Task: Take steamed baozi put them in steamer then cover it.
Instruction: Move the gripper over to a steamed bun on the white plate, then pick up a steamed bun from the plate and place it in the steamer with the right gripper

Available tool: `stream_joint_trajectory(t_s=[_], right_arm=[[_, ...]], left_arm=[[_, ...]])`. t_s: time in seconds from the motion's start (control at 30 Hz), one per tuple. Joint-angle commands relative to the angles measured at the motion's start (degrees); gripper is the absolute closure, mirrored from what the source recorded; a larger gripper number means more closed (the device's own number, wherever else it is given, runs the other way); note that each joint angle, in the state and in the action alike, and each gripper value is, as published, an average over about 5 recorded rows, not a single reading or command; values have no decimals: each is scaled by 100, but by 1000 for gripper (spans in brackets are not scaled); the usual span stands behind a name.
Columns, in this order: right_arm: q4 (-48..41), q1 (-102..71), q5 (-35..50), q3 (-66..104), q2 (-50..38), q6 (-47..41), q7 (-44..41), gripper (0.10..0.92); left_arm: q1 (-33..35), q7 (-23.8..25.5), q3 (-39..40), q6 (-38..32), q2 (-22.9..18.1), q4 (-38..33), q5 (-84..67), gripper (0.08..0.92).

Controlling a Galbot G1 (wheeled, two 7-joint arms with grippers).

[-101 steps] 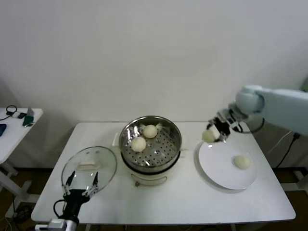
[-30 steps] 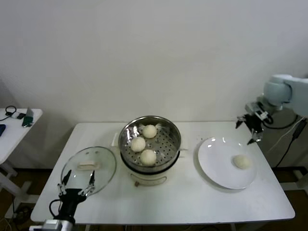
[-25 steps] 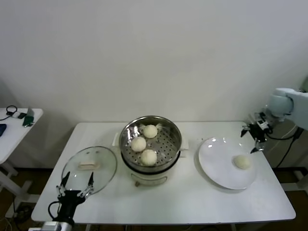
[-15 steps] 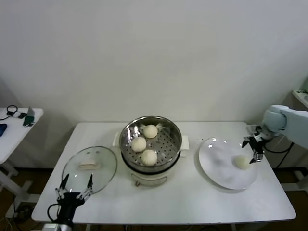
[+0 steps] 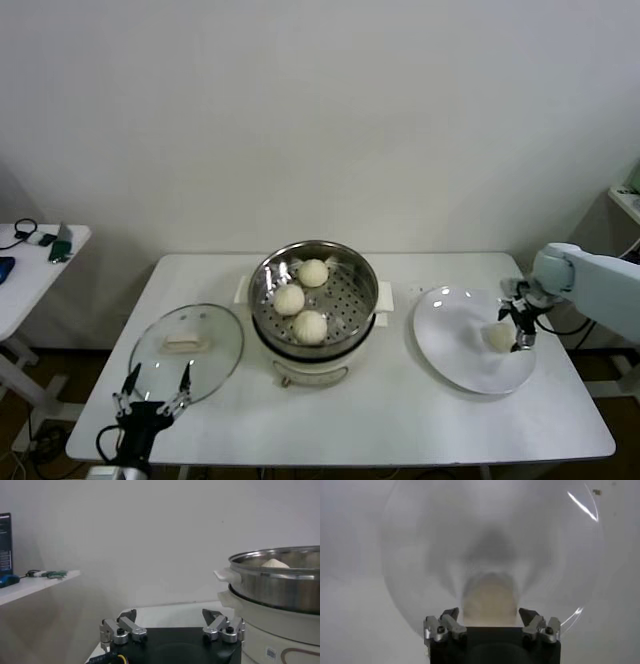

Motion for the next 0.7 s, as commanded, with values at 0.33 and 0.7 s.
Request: stream_joint_trajectory(t_s=[0.33,0.7], right_arm=[[500,850,528,-318,-151,-116,12,349],[2162,5040,2904,-2572,718,-292,-445,367]], left_arm=[[-23,-2,6,6,17,-35,14,177],[-93,4,81,41,30,-111,28,177]])
